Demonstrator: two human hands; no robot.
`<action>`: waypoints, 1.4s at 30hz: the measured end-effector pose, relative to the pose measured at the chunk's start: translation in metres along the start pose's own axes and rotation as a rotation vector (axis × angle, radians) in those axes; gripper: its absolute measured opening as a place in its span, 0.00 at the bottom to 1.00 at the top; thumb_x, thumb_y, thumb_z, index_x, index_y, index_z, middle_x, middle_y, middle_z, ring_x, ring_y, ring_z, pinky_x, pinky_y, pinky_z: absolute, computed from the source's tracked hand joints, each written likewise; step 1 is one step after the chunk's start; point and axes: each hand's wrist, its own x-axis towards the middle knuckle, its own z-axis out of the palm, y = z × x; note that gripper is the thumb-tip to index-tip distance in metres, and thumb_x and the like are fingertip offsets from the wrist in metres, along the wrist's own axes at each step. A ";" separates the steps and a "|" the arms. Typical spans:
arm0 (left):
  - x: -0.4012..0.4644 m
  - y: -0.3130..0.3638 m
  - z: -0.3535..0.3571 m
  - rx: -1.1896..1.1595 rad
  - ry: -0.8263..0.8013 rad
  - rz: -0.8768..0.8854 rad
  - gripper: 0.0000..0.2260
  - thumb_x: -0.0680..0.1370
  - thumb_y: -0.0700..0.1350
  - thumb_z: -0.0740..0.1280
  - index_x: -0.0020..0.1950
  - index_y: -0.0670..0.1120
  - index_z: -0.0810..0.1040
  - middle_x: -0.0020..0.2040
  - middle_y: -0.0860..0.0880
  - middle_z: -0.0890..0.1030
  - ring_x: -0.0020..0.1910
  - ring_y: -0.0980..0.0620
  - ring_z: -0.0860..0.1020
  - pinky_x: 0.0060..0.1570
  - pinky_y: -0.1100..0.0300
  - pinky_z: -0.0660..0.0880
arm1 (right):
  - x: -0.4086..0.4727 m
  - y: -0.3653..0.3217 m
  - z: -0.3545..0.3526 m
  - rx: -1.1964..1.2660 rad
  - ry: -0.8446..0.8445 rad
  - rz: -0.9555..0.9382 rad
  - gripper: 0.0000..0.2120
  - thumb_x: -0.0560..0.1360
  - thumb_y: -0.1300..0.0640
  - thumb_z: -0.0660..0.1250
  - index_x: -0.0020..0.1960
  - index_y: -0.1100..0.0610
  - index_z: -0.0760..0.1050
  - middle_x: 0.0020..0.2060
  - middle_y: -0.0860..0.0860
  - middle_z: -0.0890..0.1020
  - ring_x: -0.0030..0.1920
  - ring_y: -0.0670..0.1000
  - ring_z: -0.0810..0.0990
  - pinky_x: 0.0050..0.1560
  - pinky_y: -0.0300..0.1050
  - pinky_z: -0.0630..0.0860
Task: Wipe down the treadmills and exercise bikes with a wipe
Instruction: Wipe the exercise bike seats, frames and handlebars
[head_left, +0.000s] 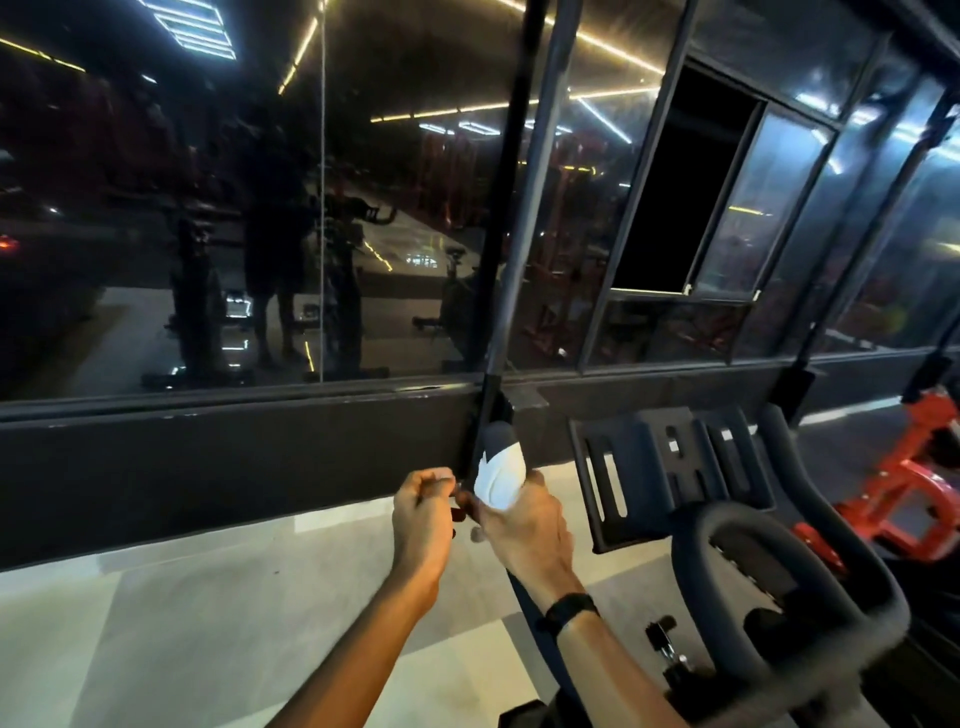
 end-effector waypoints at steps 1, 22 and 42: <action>0.001 0.001 0.000 -0.017 0.001 0.002 0.07 0.83 0.45 0.61 0.53 0.45 0.78 0.48 0.44 0.83 0.44 0.45 0.82 0.48 0.50 0.77 | 0.000 -0.011 -0.002 0.021 0.048 -0.052 0.40 0.66 0.34 0.76 0.68 0.52 0.63 0.56 0.47 0.77 0.59 0.51 0.78 0.55 0.48 0.77; 0.000 -0.016 0.007 0.016 0.054 0.090 0.06 0.84 0.52 0.58 0.49 0.55 0.72 0.52 0.48 0.81 0.52 0.44 0.79 0.48 0.56 0.69 | -0.048 0.013 -0.015 -0.448 -0.041 0.053 0.27 0.75 0.35 0.66 0.64 0.53 0.71 0.57 0.51 0.79 0.55 0.52 0.79 0.51 0.44 0.73; -0.022 -0.031 0.005 0.003 0.100 0.169 0.06 0.84 0.51 0.57 0.58 0.52 0.70 0.54 0.49 0.78 0.55 0.46 0.77 0.46 0.60 0.70 | -0.044 0.002 -0.007 -0.381 0.049 -0.026 0.21 0.79 0.50 0.67 0.66 0.58 0.65 0.57 0.56 0.79 0.57 0.58 0.79 0.55 0.49 0.74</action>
